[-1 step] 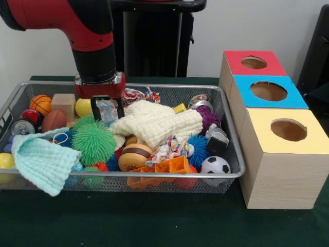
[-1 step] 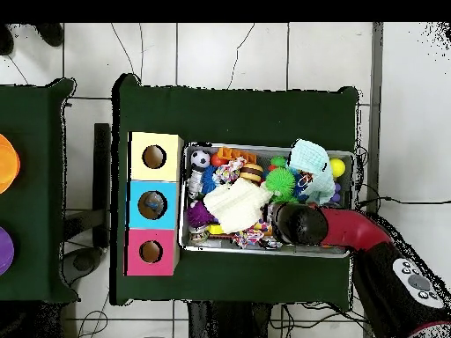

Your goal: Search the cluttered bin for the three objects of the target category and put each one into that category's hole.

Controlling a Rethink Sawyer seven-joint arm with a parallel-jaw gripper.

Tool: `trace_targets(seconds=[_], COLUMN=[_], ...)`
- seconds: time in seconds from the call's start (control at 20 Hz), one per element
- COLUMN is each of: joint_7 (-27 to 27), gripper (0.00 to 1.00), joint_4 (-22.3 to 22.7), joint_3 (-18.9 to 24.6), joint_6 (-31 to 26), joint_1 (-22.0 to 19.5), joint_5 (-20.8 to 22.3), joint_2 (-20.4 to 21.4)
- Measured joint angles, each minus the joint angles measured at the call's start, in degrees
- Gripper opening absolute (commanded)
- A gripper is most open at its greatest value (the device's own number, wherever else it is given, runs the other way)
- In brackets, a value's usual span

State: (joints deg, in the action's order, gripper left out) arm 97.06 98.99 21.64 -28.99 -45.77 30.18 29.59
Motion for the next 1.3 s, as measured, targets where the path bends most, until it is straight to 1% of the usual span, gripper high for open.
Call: trace_targets(seconds=[0.65, 0.7, 1.3], joint_7=[0.0, 0.0, 0.0], gripper=[1.00, 0.00, 0.00], joint_4=[-2.0, -2.0, -2.0], joint_3=[0.0, 0.0, 0.0], joint_6=[0.0, 0.0, 0.0], joint_1=[0.1, 0.1, 0.1], joint_5=[0.1, 0.1, 0.1], joint_2=[-1.9, -1.9, -2.0])
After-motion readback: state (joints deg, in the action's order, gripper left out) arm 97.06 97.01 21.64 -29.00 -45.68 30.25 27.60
